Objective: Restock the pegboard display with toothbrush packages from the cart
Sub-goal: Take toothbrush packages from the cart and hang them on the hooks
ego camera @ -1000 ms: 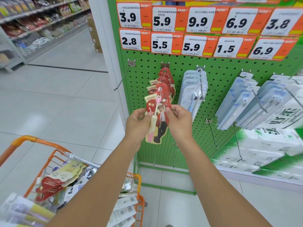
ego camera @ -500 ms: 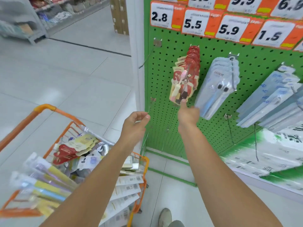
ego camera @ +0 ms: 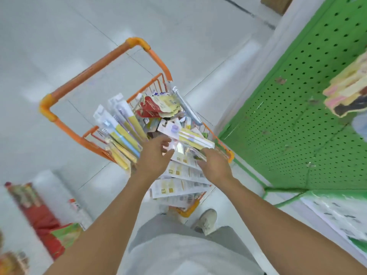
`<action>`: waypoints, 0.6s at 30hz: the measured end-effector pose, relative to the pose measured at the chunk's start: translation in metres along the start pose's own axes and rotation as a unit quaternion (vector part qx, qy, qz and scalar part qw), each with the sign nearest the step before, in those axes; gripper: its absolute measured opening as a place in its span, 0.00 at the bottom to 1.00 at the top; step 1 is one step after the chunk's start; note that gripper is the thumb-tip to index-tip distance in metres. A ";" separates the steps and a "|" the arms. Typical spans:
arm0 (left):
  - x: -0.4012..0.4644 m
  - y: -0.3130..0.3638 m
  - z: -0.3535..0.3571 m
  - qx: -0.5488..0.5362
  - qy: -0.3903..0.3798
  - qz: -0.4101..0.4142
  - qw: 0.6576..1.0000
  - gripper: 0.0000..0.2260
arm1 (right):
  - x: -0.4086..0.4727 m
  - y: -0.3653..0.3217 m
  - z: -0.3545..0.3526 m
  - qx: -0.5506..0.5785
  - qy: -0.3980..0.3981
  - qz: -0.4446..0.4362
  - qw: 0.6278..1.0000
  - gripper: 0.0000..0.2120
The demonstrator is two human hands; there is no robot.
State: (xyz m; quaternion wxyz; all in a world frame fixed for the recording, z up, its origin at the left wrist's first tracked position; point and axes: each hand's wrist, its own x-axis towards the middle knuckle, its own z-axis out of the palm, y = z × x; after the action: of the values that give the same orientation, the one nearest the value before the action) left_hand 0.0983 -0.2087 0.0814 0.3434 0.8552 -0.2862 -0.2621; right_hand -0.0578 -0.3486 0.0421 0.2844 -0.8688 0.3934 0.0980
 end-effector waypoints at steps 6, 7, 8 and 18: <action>-0.020 -0.022 0.000 -0.143 0.033 -0.085 0.986 0.12 | 0.035 -0.025 0.007 0.047 0.011 0.029 0.998 0.10; -0.019 -0.024 -0.002 -0.171 0.036 -0.101 0.979 0.12 | 0.037 -0.028 0.006 0.049 0.021 0.026 0.998 0.10; -0.017 -0.026 -0.006 -0.187 0.039 -0.113 0.975 0.12 | 0.040 -0.029 0.005 0.049 0.031 0.021 0.998 0.11; 0.006 -0.036 0.001 -0.118 -0.069 -0.151 0.979 0.20 | 0.060 -0.015 0.005 0.103 -0.029 0.036 0.994 0.04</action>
State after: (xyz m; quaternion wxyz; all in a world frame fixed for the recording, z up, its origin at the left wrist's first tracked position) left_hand 0.1127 -0.1912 0.0525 0.3780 0.8217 -0.1443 -0.4013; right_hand -0.0060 -0.3751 0.0203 0.3801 -0.8169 0.4238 0.0923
